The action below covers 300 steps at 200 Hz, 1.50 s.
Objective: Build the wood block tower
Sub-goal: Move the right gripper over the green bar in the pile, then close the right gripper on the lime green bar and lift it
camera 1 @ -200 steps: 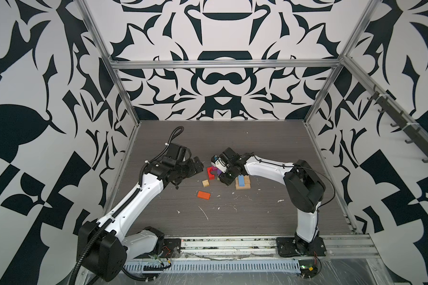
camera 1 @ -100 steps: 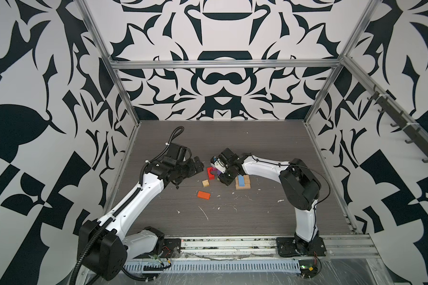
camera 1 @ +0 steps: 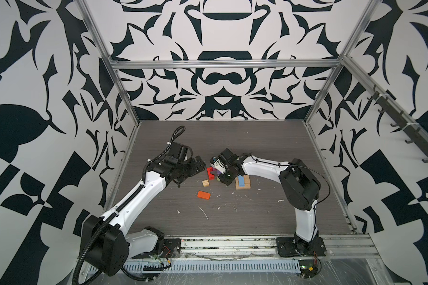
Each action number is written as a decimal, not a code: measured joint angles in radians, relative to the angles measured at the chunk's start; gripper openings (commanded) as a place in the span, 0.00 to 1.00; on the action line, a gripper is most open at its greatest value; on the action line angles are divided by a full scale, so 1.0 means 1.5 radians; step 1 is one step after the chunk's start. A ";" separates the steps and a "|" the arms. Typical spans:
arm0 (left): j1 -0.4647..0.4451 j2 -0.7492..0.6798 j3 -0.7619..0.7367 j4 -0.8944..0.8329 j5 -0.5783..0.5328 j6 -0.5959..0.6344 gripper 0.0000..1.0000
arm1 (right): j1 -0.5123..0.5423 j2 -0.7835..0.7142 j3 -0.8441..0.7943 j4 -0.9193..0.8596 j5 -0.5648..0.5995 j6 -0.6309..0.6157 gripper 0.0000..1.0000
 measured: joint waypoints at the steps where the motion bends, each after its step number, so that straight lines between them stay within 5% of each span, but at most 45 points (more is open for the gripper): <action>1: 0.000 0.000 0.000 0.000 0.000 0.000 0.99 | 0.000 0.000 0.000 0.000 0.000 0.000 0.45; 172: 0.000 0.000 0.000 0.012 0.014 -0.008 0.99 | 0.019 0.002 0.009 -0.021 0.048 0.052 0.27; 244: 0.000 0.005 -0.015 0.035 0.039 -0.011 0.97 | -0.027 -0.155 0.001 -0.026 0.022 0.166 0.28; 300: -0.007 0.035 -0.016 0.079 0.072 -0.013 0.96 | -0.082 -0.283 -0.134 0.001 -0.024 0.249 0.29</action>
